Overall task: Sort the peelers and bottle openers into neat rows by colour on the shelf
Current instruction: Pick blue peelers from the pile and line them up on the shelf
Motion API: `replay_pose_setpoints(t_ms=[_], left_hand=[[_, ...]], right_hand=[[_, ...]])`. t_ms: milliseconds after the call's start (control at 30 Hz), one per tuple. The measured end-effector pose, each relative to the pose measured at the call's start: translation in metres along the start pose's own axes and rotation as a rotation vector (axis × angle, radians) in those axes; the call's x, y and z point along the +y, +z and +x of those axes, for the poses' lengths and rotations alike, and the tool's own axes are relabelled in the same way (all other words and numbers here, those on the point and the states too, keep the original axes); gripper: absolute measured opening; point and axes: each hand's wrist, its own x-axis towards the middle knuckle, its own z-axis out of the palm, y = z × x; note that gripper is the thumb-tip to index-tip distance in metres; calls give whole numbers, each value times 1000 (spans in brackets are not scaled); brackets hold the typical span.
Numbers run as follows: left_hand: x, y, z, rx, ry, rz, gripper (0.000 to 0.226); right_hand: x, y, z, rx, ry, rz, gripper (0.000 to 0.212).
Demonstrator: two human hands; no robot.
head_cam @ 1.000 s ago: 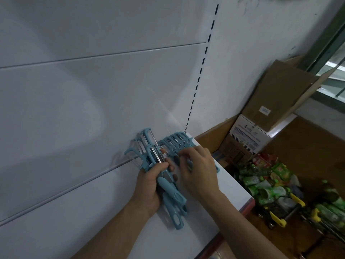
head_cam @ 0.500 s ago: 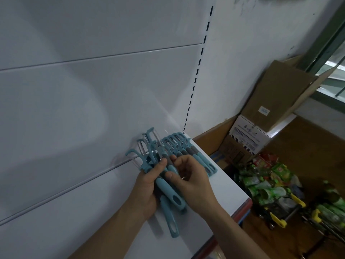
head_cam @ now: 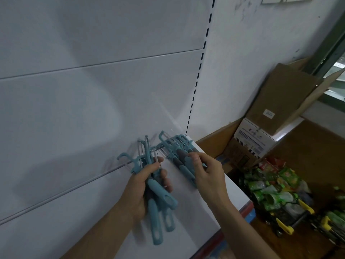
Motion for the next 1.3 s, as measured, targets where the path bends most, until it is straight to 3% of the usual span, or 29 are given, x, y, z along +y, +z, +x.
replay_pose_setpoints(t_ms=[133,267,433,667,1067,1167,1300], left_hand=[[8,-21,-3,-79,14,19,33],[7,-31,7,-160,22,-16,73],[5,-30,16,-101,61,42,51],[4,-30,16,-47,86,98,54],[4,-28,13,-13,92,92,48],[3,-25,10,20,138,156,35],[1,-14,3,75,210,243,29]], right_hand=[[1,2,-9,-13,-159,-170,17],[19,18,-18,-51,-393,-501,23],[30,26,-19,-28,-442,-654,23],[32,33,-12,18,-414,-730,19],[28,32,-12,-6,-425,-681,15],[12,28,-23,-19,-384,-431,9],[-11,28,-36,-234,-123,-29,13]])
